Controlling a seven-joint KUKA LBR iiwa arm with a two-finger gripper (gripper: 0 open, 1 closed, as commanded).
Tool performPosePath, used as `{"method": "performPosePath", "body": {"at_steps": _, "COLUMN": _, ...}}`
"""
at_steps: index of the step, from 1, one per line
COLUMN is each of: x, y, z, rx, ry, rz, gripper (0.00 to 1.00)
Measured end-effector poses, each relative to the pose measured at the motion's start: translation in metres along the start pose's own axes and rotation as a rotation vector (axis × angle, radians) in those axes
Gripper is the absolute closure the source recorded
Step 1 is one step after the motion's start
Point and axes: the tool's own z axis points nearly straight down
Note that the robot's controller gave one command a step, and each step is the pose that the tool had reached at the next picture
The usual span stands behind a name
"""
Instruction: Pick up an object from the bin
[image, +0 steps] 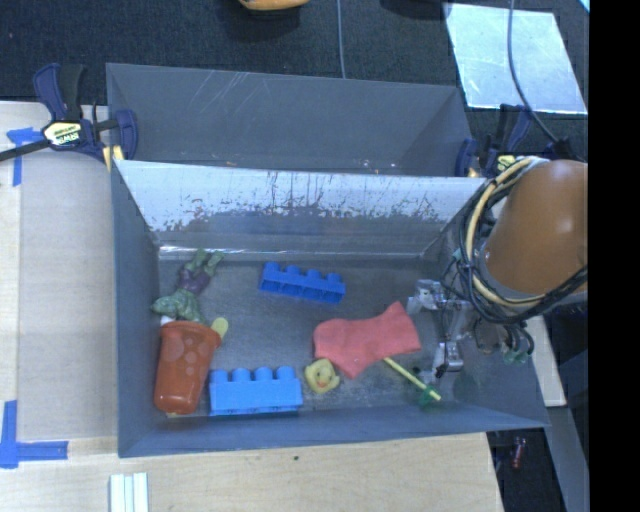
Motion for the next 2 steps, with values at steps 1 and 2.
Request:
{"method": "performPosePath", "body": {"at_steps": 1, "x": -0.002, "y": 0.0, "z": -0.004, "rx": 0.001, "ry": -0.009, "rz": -0.004, "gripper": 0.0}}
{"method": "performPosePath", "body": {"at_steps": 2, "x": -0.021, "y": 0.034, "z": 0.06, "rx": 0.002, "ry": -0.012, "rz": -0.102, "gripper": 0.0}}
